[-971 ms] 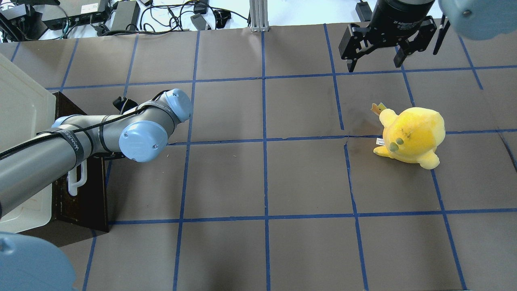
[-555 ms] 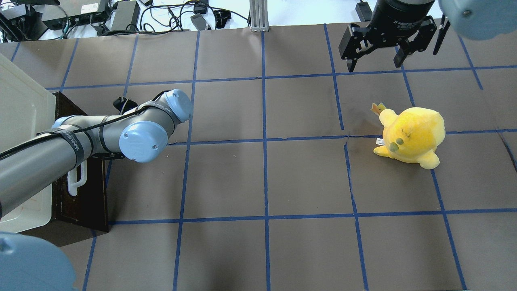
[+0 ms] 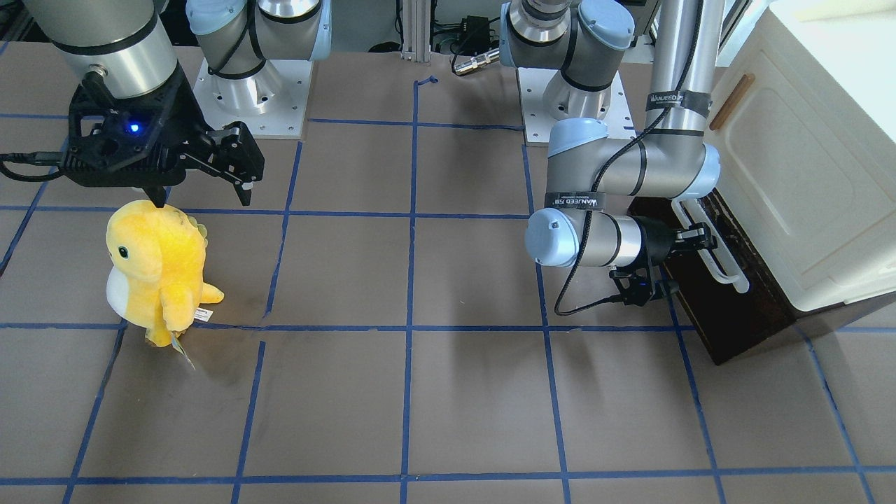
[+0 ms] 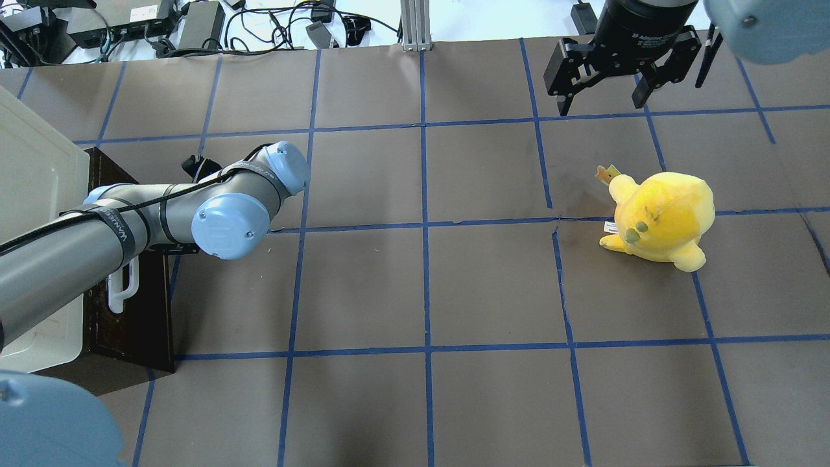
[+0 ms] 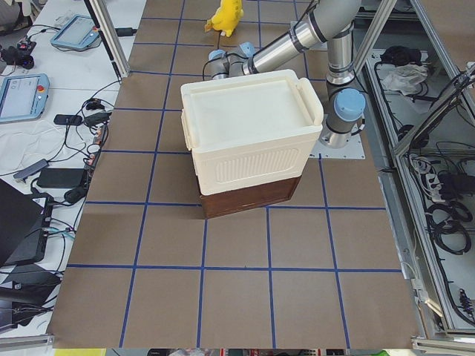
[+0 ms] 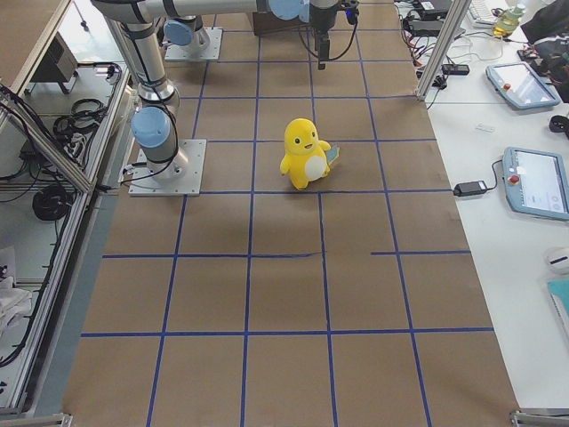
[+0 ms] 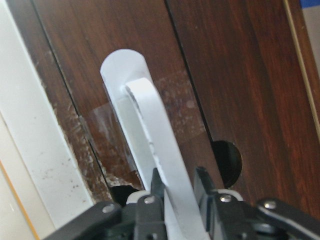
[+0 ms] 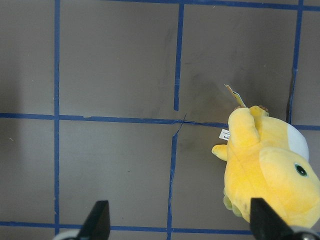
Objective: Pull drawer sideways
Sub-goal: 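Pull the handle with the left gripper, sliding the drawer out of the cabinet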
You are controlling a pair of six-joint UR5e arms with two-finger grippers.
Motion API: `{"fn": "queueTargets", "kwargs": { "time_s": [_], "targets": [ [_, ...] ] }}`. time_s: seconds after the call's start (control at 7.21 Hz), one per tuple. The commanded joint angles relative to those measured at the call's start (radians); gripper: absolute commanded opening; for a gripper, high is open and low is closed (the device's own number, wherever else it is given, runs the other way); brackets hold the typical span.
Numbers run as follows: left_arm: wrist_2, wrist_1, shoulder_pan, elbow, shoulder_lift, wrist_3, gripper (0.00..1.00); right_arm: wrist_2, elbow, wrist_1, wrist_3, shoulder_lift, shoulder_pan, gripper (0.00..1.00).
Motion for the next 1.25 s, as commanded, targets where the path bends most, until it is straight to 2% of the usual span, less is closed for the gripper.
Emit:
{"fn": "queueTargets", "kwargs": {
  "time_s": [0.0,1.11],
  "targets": [
    [-0.002,0.0,0.0,0.0,-0.003,0.0,0.3,0.0,0.0,0.0,0.001,0.0,0.0,1.0],
    [-0.027,0.005,-0.027,0.017,-0.006,0.0,0.3,0.0,0.0,0.0,0.001,0.0,0.0,1.0]
  ]
}}
